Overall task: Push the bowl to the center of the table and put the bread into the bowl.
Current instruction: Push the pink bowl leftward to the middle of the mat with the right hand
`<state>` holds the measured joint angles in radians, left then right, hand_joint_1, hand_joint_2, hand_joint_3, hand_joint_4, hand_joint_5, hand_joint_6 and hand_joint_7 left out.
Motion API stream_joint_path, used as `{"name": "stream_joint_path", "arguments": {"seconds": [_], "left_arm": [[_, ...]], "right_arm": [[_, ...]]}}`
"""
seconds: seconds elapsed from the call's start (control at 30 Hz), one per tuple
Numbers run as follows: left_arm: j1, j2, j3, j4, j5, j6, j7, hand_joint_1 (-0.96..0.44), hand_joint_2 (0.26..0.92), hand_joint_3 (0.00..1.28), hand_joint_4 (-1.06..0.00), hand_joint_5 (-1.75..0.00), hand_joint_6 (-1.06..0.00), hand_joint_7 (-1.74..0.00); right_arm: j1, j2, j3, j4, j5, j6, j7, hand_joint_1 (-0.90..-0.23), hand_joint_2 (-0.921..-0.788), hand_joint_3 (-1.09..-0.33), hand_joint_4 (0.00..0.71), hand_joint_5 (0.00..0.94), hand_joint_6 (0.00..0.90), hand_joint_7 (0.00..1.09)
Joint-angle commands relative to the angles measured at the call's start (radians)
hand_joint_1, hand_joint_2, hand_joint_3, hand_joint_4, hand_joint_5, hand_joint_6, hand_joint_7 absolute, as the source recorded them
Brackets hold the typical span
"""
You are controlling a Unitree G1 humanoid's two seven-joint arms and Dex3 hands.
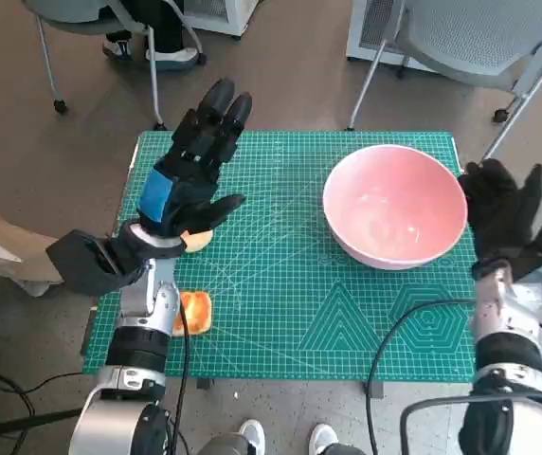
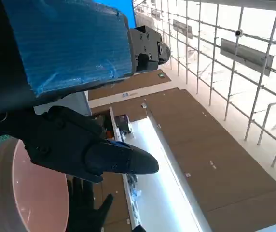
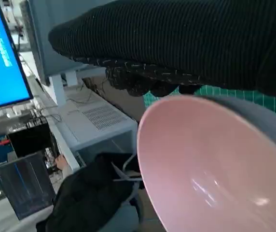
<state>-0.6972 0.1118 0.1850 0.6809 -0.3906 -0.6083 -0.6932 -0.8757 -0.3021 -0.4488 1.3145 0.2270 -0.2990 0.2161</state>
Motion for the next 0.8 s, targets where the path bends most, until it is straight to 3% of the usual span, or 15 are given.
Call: {"name": "stream_joint_path", "arguments": {"seconds": [0.03,0.8], "left_arm": [[0.006,0.003,0.004,-0.013,0.000,0.007,0.002,-0.51,0.921,0.20,0.00,0.00,-0.08,-0.13],[0.014,0.010,0.010,-0.021,-0.001,0.010,-0.002,-0.50,0.921,0.20,0.00,0.00,-0.08,-0.14]], "right_arm": [[0.024,0.035,0.012,0.013,-0.015,0.006,-0.006,-0.621,-0.921,-0.793,0.269,0.006,0.306,0.15],[0.003,0.106,0.036,0.015,-0.041,0.017,0.011,-0.628,-0.921,-0.777,0.273,0.003,0.299,0.14]]}}
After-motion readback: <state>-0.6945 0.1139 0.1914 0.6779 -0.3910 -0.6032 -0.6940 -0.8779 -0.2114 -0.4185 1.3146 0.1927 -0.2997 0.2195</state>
